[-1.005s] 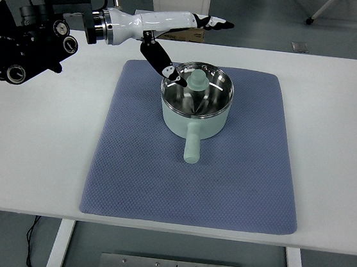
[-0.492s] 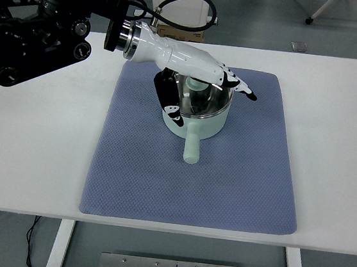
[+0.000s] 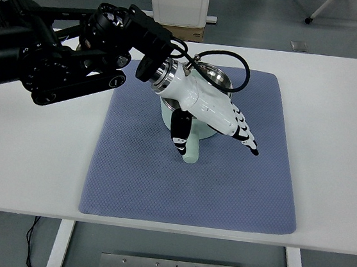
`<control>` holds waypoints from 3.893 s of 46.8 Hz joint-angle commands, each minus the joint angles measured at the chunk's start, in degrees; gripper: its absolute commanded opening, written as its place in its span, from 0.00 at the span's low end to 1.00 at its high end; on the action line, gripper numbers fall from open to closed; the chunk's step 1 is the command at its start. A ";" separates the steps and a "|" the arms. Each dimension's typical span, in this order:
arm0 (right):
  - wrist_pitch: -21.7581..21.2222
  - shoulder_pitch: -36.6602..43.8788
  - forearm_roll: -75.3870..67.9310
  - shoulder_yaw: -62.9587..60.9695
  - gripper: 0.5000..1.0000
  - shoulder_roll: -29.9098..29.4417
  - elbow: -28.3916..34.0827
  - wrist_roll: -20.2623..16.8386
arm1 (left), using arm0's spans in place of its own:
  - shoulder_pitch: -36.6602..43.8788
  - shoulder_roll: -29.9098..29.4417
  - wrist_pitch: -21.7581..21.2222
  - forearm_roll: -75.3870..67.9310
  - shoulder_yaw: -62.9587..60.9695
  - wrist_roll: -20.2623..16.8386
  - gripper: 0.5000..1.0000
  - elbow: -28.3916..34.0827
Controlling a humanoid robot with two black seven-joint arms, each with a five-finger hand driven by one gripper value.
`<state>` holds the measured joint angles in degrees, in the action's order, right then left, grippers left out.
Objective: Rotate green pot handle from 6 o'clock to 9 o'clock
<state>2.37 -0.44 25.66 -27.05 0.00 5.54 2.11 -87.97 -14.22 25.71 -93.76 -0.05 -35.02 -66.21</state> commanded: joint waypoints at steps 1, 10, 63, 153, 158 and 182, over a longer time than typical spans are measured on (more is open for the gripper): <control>0.00 0.00 0.00 0.15 1.00 0.00 0.00 0.00 | -0.36 0.25 1.71 -0.11 -0.48 0.02 1.00 0.12; 0.00 0.00 0.00 -0.02 1.00 0.00 0.00 0.00 | -1.94 1.04 3.99 -2.65 -0.65 0.02 1.00 0.03; 0.00 0.00 0.00 -0.02 1.00 0.00 0.00 0.00 | 0.87 3.85 4.61 -12.67 -7.51 0.02 1.00 0.12; 0.00 0.00 0.00 -0.02 1.00 0.00 0.00 0.00 | -3.00 -1.51 5.75 -13.11 -15.07 0.02 1.00 -1.11; 0.00 0.00 0.00 -0.02 1.00 0.00 0.00 0.00 | -3.27 -2.39 5.75 -13.11 -15.51 0.02 1.00 -1.11; 0.00 0.00 0.00 -0.02 1.00 0.00 0.00 0.00 | -2.91 -6.08 5.49 -13.11 -15.95 0.02 1.00 -0.94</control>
<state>2.37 -0.44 25.66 -27.04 0.00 5.54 2.11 -90.93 -19.91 31.30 -106.88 -16.00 -35.00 -67.24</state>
